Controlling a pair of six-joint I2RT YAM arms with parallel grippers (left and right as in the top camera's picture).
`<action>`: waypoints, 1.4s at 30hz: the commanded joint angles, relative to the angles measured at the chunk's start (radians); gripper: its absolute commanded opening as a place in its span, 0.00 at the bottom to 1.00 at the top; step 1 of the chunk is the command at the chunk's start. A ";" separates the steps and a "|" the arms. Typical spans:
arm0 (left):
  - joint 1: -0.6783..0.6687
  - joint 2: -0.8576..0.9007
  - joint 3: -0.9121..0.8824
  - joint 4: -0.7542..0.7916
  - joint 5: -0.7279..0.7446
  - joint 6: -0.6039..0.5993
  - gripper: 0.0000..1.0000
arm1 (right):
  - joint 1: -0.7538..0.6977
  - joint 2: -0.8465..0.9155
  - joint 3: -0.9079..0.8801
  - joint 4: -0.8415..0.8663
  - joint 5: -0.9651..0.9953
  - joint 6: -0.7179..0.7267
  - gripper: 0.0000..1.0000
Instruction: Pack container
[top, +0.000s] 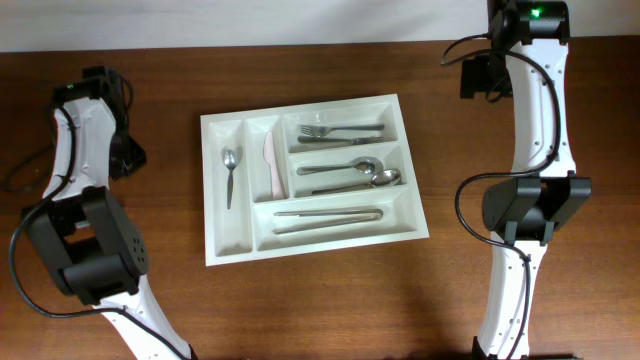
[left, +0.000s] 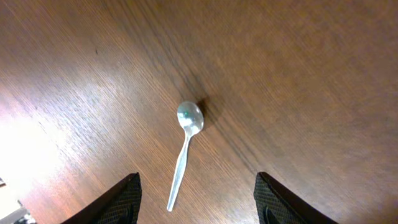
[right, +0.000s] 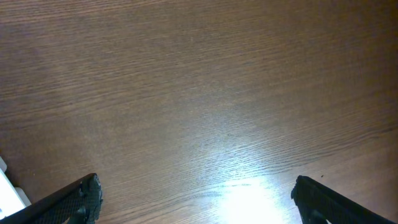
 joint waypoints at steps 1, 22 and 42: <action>0.002 -0.036 -0.056 0.019 -0.021 -0.018 0.61 | 0.003 -0.027 0.017 0.000 0.023 0.012 0.99; 0.002 -0.036 -0.224 0.130 0.002 -0.024 0.60 | 0.003 -0.027 0.017 0.001 0.023 0.012 0.99; 0.030 -0.036 -0.391 0.318 -0.024 0.029 0.60 | 0.003 -0.027 0.017 0.000 0.023 0.012 0.99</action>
